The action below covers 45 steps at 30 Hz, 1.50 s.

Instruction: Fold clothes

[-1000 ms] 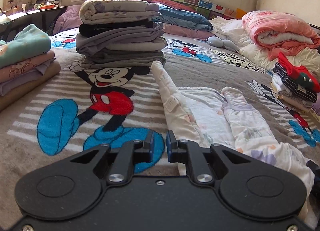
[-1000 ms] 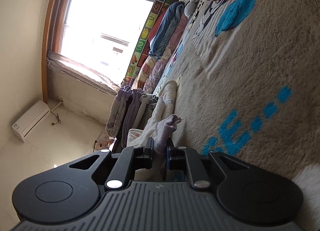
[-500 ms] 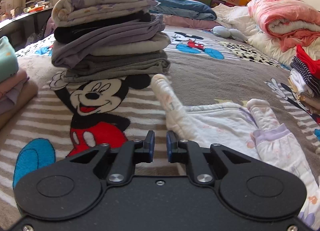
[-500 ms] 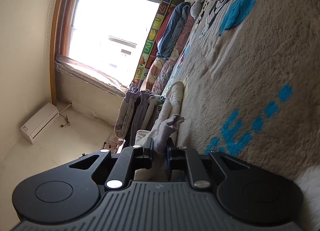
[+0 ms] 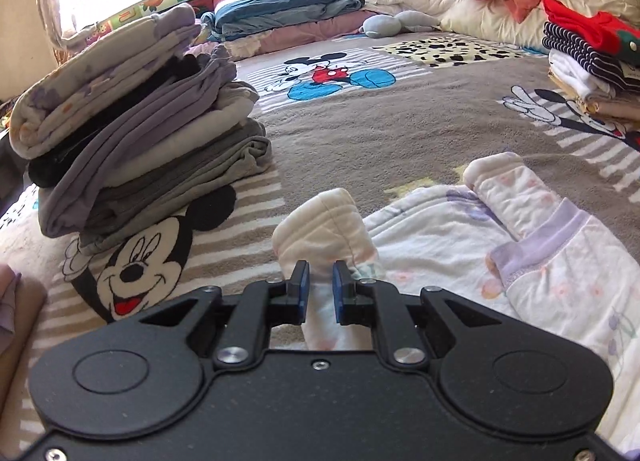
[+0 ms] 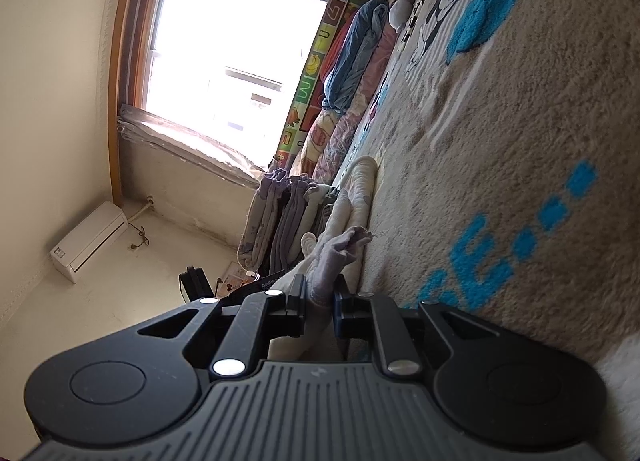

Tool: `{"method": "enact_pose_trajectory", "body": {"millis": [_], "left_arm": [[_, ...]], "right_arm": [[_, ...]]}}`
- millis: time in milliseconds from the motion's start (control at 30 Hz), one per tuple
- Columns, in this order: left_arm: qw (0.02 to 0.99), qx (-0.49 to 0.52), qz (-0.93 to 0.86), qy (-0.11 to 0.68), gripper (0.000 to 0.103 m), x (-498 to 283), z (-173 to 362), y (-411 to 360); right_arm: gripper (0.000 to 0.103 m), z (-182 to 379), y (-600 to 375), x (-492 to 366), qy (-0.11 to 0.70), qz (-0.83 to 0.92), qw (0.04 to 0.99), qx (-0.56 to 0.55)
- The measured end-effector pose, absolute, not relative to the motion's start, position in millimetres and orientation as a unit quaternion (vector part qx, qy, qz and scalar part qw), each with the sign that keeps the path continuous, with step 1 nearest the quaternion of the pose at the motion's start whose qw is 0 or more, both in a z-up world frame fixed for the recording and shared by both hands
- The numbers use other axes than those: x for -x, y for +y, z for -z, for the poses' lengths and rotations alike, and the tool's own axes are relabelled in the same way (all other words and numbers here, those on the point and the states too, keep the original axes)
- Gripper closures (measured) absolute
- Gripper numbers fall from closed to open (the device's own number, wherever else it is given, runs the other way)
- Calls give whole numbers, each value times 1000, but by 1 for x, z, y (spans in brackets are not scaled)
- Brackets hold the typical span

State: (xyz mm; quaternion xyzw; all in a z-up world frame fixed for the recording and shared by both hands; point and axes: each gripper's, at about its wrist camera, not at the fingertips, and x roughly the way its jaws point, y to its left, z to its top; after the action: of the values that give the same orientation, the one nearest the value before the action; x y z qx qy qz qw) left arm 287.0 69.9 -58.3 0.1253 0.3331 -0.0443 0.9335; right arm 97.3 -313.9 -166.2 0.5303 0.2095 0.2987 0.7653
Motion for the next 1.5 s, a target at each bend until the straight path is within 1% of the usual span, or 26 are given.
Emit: {"method": "enact_pose_trajectory", "body": {"millis": [167,367,467,533,700,867,1000,1100,1300,1367,1433,1500], "left_arm": [[931,-97,58,348,93,-315,55,77],[913,-147,66,375,99,-330,73,50],[914,-106,61,387,99,-333,68,59],[913,-110,61,388,99,-331,61,59],[924,-99,56,364,98,-303,39,65],[939,-57,49,336,98,-258,24,82],[944,-30,48,326,98,-218,25,90],[944,-7,55,325,98,-194,34,89],[934,-50,76,345,98,-193,48,67],[929,-63,84,355,98,-195,53,62],[925,-82,85,362,99,-195,62,58],[924,-97,84,361,99,-194,71,55]], "right_arm": [[86,165,-312,-98,209,-300,766,-529],[86,167,-310,-99,209,-301,767,-527],[86,166,-308,-99,209,-303,767,-526],[86,166,-308,-99,208,-304,767,-526],[86,165,-307,-98,207,-303,767,-526],[87,163,-306,-97,208,-301,769,-525],[87,160,-306,-96,209,-298,769,-525],[90,155,-307,-94,202,-299,770,-526],[92,110,-308,-82,138,-347,777,-506],[92,96,-310,-71,128,-359,781,-495],[92,90,-312,-61,132,-358,784,-489],[92,96,-314,-58,157,-336,790,-488]]}}
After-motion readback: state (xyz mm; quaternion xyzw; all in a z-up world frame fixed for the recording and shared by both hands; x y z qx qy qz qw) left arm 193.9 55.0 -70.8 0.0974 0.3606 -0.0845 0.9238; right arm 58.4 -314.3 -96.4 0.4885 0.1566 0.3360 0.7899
